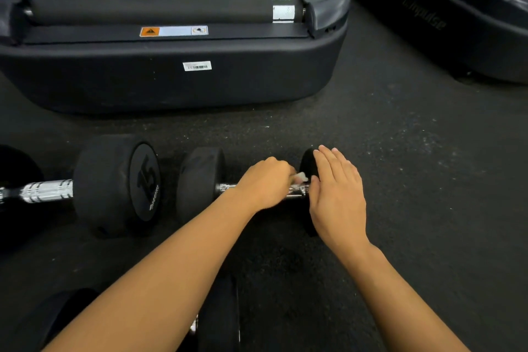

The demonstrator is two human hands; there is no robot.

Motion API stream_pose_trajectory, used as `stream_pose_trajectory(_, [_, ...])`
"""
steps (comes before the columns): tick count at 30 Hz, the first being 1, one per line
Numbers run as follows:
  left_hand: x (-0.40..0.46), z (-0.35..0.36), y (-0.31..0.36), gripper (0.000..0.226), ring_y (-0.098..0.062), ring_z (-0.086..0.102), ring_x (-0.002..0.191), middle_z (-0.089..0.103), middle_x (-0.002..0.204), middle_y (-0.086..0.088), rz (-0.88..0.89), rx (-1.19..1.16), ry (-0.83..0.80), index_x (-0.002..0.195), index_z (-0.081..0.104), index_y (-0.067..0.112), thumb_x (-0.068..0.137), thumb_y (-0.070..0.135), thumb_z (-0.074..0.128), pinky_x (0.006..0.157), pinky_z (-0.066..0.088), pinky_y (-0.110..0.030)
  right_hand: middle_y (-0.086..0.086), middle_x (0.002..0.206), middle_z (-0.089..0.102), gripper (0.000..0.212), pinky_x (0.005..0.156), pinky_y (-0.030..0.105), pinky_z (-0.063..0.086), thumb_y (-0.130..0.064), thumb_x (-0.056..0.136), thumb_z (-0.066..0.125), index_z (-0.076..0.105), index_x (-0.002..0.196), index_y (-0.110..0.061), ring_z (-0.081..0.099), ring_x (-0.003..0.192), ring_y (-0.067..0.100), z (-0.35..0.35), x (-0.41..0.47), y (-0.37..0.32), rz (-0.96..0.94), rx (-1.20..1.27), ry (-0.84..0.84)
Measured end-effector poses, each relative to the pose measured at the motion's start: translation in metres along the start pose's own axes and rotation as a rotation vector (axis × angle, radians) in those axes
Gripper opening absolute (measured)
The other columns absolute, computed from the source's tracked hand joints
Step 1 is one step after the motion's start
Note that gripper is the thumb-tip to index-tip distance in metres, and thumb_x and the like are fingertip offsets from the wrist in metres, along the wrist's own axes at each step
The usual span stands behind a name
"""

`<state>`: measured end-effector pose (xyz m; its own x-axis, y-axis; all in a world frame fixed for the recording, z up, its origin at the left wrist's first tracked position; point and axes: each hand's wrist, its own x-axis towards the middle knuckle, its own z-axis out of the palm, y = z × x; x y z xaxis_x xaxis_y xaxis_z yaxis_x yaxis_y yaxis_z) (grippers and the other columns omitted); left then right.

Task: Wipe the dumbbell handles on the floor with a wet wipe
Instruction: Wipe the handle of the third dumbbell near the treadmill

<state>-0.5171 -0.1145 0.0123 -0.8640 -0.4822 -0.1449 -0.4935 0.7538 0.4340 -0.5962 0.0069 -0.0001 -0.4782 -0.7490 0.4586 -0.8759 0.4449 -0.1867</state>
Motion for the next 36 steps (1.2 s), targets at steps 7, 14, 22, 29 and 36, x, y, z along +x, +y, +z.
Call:
stream_pose_trajectory(7, [-0.004,0.009,0.015,0.012,-0.021,0.059,0.074,0.059,0.081,-0.002,0.030,0.179,0.071,0.092,0.062,0.016,0.092,0.020,0.050,0.064,0.047,-0.033,0.012,0.134,0.052,0.048,0.108,0.038,0.027,-0.019,0.087,0.034,0.051,0.129,-0.002,0.043,0.128,0.027,0.000,-0.002,0.000,-0.007,-0.008,0.002])
stream_pose_trajectory(14, [0.001,0.011,0.016,0.015,-0.023,0.061,0.079,0.062,0.086,-0.006,-0.033,0.144,0.118,0.093,0.063,0.015,0.094,0.022,0.049,0.067,0.048,-0.035,0.012,0.134,0.052,0.049,0.107,0.039,0.029,-0.021,0.088,0.030,0.051,0.128,-0.002,0.043,0.128,0.028,0.002,0.001,-0.001,0.005,0.002,-0.002])
stream_pose_trajectory(22, [-0.028,0.039,-0.028,0.023,-0.020,0.070,0.087,0.072,0.098,-0.008,0.440,0.223,0.562,0.095,0.072,0.008,0.079,0.023,0.064,0.079,0.056,-0.036,0.013,0.133,0.053,0.049,0.106,0.041,0.032,-0.021,0.088,0.031,0.052,0.128,-0.001,0.044,0.127,0.029,0.002,0.001,0.001,-0.015,0.025,0.004])
stream_pose_trajectory(29, [-0.022,0.047,-0.008,0.036,-0.026,0.070,0.085,0.071,0.095,-0.017,0.490,0.238,0.575,0.091,0.071,0.000,0.059,0.005,0.085,0.077,0.055,-0.038,0.013,0.133,0.053,0.050,0.106,0.041,0.031,-0.022,0.087,0.030,0.052,0.127,-0.002,0.045,0.127,0.028,0.000,0.004,0.000,-0.010,0.024,0.011])
stream_pose_trajectory(36, [-0.029,0.052,-0.013,0.039,-0.024,0.069,0.088,0.071,0.098,-0.015,0.417,0.206,0.581,0.094,0.071,0.001,0.059,0.004,0.086,0.082,0.053,-0.035,0.013,0.134,0.051,0.050,0.107,0.040,0.029,-0.021,0.088,0.030,0.050,0.129,-0.001,0.043,0.128,0.029,0.001,-0.001,0.000,-0.017,0.019,0.013])
